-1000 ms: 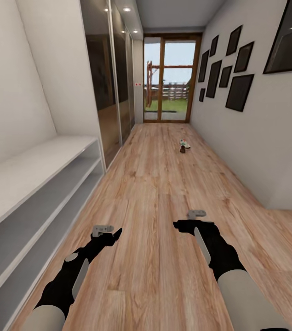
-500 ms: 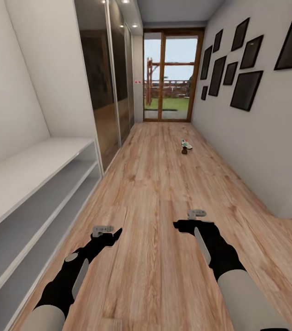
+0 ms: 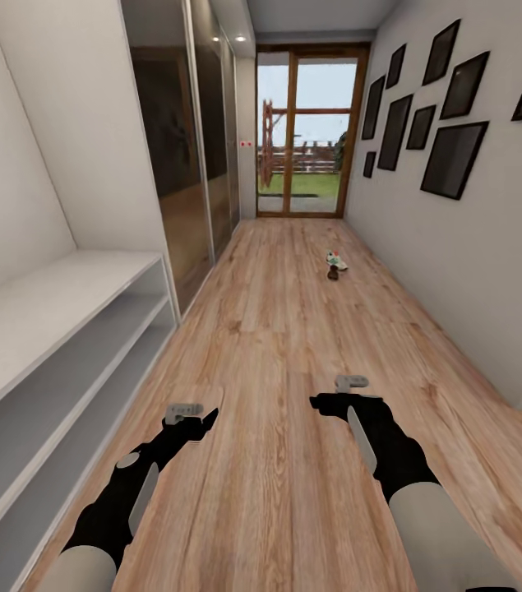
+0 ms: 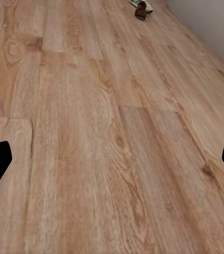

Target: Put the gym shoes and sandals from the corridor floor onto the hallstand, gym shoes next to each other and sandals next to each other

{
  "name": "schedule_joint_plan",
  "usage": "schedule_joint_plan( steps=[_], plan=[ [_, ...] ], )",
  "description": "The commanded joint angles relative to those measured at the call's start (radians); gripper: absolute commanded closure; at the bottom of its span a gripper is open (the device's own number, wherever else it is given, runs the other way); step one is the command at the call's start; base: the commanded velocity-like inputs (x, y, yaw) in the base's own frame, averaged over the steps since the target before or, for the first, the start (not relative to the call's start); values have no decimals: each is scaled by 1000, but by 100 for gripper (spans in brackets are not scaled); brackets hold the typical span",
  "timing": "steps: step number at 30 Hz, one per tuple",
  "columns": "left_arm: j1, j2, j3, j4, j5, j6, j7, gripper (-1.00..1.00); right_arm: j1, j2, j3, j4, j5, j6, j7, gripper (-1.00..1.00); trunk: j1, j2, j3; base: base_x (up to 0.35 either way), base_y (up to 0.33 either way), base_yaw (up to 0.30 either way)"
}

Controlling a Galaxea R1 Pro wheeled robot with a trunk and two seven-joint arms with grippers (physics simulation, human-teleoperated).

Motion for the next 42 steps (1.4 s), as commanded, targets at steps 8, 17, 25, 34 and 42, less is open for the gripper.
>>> schedule_joint_plan(
  steps=[8,17,25,34,42],
  plan=[
    [0,-1,5,-1,2,6,-8,-100,0,0,0,-1,2,5,2,-100,0,0,-5,348,0,0],
    [0,-1,5,-1,3,6,-8,-100,0,0,0,-1,-1,5,2,-100,0,0,-5,348,0,0],
    [0,-2,4,1,3,6,-8,-100,0,0,0,-1,-2,5,2,-100,0,0,-10,348,0,0],
    [0,-3,4,1,3,6,-8,-100,0,0,0,-1,-3,5,2,-100,0,0,-10,348,0,0],
    [0,-3,4,1,3,6,-8,-100,0,0,0,-1,-3,5,2,-100,0,0,-10,348,0,0]
  ],
)
